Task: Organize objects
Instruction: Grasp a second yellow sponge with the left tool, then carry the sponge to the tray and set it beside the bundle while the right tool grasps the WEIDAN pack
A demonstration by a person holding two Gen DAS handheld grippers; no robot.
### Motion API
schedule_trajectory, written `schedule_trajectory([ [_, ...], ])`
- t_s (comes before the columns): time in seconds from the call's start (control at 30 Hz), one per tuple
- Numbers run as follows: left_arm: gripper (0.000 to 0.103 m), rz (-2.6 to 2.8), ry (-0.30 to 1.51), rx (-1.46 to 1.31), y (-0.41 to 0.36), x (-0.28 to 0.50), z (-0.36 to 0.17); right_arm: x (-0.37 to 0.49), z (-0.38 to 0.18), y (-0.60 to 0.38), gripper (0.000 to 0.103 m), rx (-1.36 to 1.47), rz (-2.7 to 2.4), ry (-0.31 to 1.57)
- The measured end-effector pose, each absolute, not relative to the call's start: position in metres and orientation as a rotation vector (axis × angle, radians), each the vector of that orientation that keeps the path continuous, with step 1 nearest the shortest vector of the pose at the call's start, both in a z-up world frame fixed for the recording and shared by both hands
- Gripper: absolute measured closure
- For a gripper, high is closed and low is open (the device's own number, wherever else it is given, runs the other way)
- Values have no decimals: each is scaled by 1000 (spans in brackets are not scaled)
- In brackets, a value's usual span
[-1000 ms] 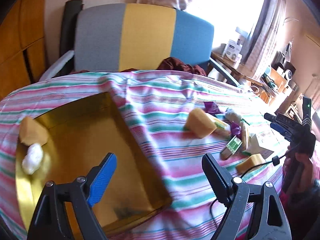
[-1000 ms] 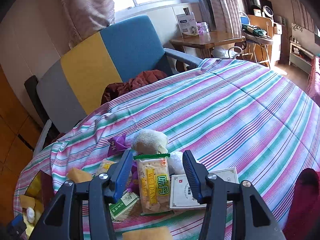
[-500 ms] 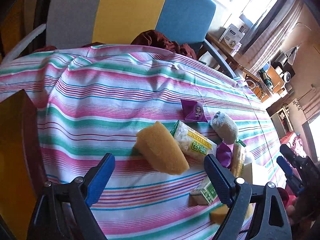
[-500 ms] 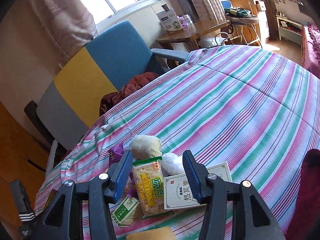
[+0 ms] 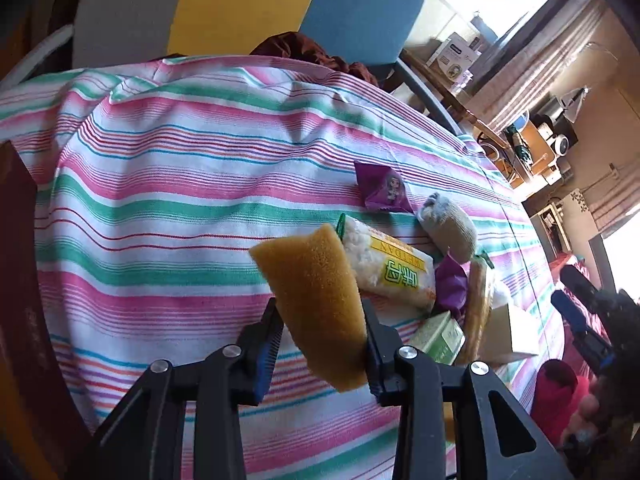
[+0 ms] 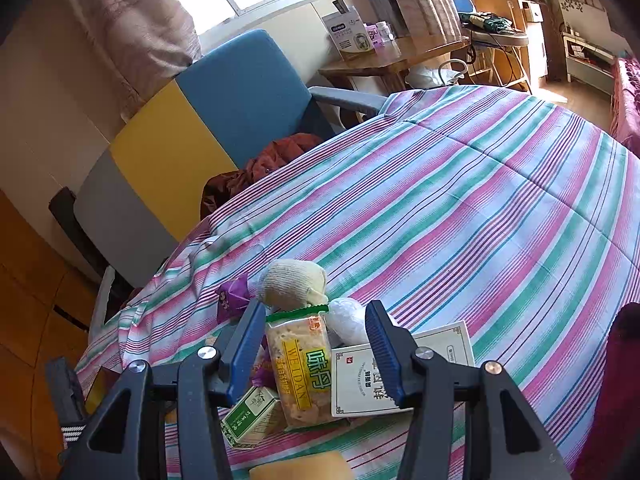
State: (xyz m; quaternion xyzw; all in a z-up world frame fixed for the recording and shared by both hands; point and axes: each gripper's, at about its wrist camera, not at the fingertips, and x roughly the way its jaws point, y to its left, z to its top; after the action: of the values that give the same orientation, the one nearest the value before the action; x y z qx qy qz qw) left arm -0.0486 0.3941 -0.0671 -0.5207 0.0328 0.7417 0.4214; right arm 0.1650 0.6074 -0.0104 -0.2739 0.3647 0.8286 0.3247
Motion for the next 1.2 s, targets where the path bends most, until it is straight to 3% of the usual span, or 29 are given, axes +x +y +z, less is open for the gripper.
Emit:
schedule_trajectory([
  [0.27, 69, 1861, 180, -1114, 338, 0, -40, 155, -21, 608, 51, -803, 2156, 949],
  [0.63, 69, 1907, 158, -1007, 275, 31, -19, 128, -19, 585, 51, -896, 2312, 844],
  [0.9, 69, 1955, 89, -999, 237, 30, -12, 92, -34, 550, 51, -1111, 2367, 631],
  [1.2, 69, 1972, 43, -1013, 222, 28, -11, 97, -66, 592, 51, -1162, 2140, 775],
])
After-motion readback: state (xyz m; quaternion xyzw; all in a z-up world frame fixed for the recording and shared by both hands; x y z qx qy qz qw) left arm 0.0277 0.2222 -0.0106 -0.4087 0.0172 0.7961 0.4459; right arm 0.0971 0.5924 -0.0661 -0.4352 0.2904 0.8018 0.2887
